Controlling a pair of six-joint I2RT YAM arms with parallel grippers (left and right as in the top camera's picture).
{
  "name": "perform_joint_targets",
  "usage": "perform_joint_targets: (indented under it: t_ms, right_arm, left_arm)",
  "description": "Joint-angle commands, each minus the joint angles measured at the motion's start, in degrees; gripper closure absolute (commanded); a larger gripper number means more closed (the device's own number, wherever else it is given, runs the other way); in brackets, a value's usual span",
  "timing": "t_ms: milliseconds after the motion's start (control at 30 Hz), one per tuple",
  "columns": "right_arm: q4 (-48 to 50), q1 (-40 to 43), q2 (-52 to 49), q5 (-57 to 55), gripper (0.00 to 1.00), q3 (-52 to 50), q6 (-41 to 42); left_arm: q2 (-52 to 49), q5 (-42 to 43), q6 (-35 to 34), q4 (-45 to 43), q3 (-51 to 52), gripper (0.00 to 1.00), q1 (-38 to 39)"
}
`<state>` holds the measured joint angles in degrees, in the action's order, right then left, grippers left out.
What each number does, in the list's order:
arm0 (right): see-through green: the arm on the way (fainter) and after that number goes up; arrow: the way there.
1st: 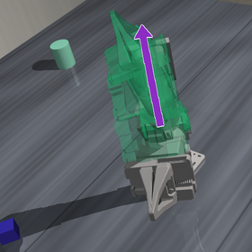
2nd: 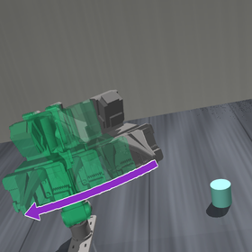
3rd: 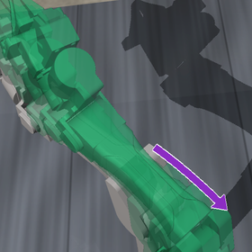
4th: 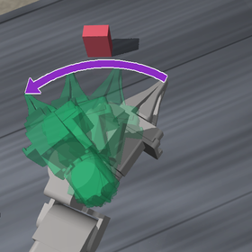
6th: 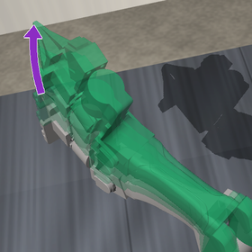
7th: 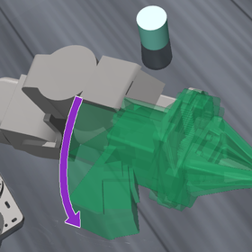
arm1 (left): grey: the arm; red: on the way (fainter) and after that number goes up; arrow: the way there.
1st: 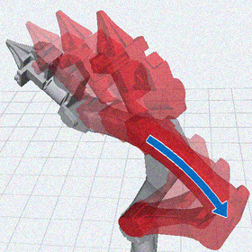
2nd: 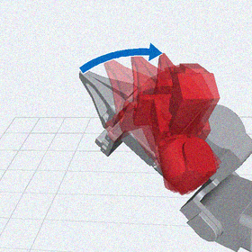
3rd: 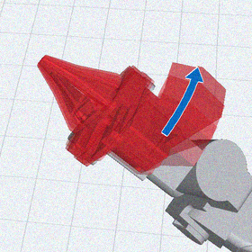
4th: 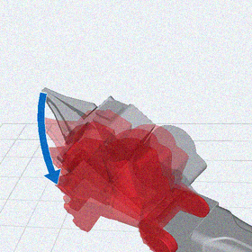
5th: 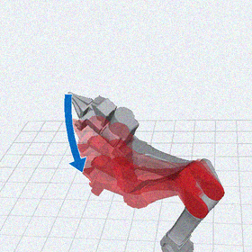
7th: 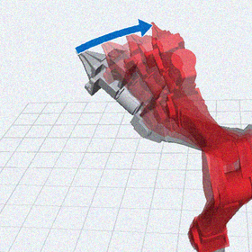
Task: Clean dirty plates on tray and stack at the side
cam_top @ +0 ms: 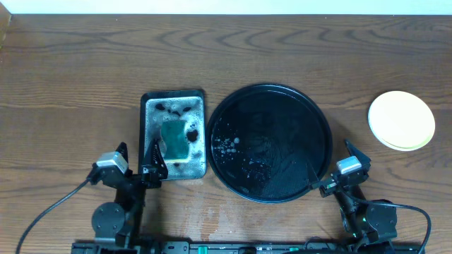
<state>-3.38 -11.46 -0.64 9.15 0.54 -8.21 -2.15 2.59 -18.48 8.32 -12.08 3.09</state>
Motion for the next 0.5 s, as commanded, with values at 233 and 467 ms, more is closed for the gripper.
perform_joint_targets:
  t_ms: [233,467]
  right_arm:
    - [-0.07,0.5,0.31,-0.33,0.01,-0.24,-0.66]
    - [-0.07,0.5,0.31,-0.33,0.01,-0.24,-0.66]
  left_arm:
    - [2.08,-0.24,0.94,-7.78,11.87,0.17,-0.28]
    - [2.08,-0.68,0.87,-4.66,11.87,0.17,-0.31]
